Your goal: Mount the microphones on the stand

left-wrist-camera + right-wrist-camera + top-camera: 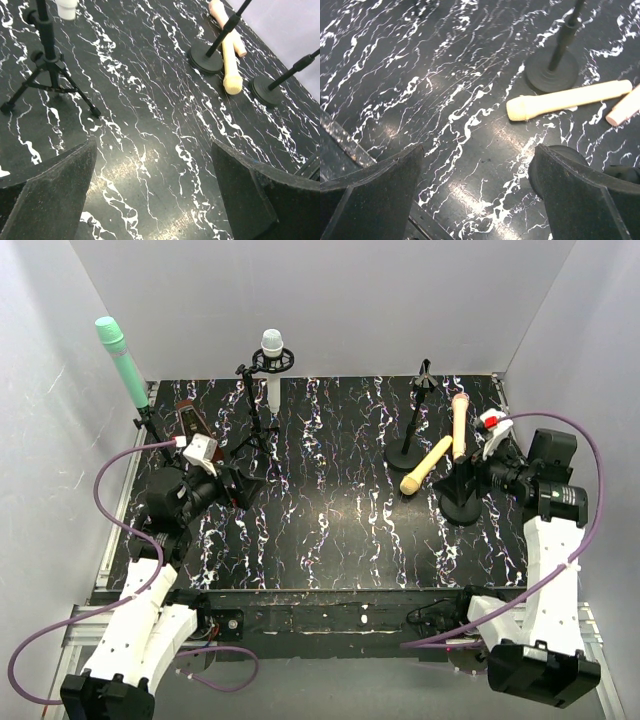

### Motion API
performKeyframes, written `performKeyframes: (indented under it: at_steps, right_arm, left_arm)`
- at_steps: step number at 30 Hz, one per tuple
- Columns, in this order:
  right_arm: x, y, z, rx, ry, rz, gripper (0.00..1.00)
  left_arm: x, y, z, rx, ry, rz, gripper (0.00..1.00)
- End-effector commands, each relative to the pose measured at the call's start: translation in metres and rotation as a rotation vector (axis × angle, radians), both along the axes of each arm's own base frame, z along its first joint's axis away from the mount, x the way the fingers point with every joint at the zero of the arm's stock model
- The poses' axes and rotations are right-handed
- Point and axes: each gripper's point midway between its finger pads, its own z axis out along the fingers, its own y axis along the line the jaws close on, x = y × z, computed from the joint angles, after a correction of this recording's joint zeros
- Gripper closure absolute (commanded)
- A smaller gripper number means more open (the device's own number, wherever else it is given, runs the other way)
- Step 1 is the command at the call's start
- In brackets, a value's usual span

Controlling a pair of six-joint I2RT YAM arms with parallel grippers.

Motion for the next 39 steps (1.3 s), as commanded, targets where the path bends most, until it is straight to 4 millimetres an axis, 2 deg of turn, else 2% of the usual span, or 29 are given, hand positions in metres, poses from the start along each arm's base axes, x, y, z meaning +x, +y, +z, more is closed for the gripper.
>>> performKeyframes:
  at_steps: [1,6,11,13,15,19,22,24,26,29,31,35,39]
  right_arm:
    - [0.026,-0.02,0.014,-0.011,0.031,-0.147,0.02]
    - [0.001,0.009,0.035,0.055,0.015,0.072,0.02]
    - [-0.007,0.013,0.048,0.042,0.02,0.126,0.04]
    - [-0.01,0.01,0.053,0.016,0.019,0.112,0.05]
    - [-0.009,0.003,0.068,-0.031,-0.029,0.06,0.04]
    - [-0.008,-0.016,0.104,-0.048,-0.088,-0.11,0.04]
    - [-0.005,-0.035,0.117,-0.057,-0.133,-0.236,0.05]
    - [0.0,-0.052,0.113,-0.101,-0.141,-0.327,0.04]
    - [0.009,-0.072,0.101,-0.164,-0.124,-0.404,0.03]
    - [0.027,-0.095,0.084,-0.248,-0.084,-0.458,0.02]
    - [0.039,-0.108,0.08,-0.296,-0.065,-0.478,0.02]
    - [0.051,-0.114,0.072,-0.321,-0.014,-0.446,0.06]
    - [0.053,-0.101,0.053,-0.284,0.037,-0.354,0.12]
  left_arm:
    - [-0.002,-0.002,-0.002,0.018,0.024,-0.004,0.02]
    - [-0.003,-0.002,-0.003,0.031,0.029,-0.003,0.02]
    - [-0.004,-0.002,-0.003,0.043,0.021,-0.002,0.02]
    - [-0.004,-0.001,-0.002,0.047,0.021,0.002,0.02]
    - [-0.004,-0.001,-0.002,0.05,0.02,0.004,0.02]
    - [-0.004,-0.001,-0.002,0.047,0.024,0.003,0.02]
    - [-0.003,-0.001,-0.003,0.048,0.028,0.005,0.02]
    - [-0.003,-0.001,-0.004,0.048,0.028,0.002,0.02]
    - [-0.003,-0.001,-0.004,0.048,0.031,0.001,0.02]
    - [-0.003,-0.002,-0.005,0.047,0.035,0.0,0.02]
    - [-0.003,-0.002,-0.005,0.049,0.036,-0.003,0.02]
    - [-0.003,-0.002,-0.005,0.05,0.032,0.0,0.02]
    - [-0.003,-0.001,-0.006,0.052,0.034,0.001,0.02]
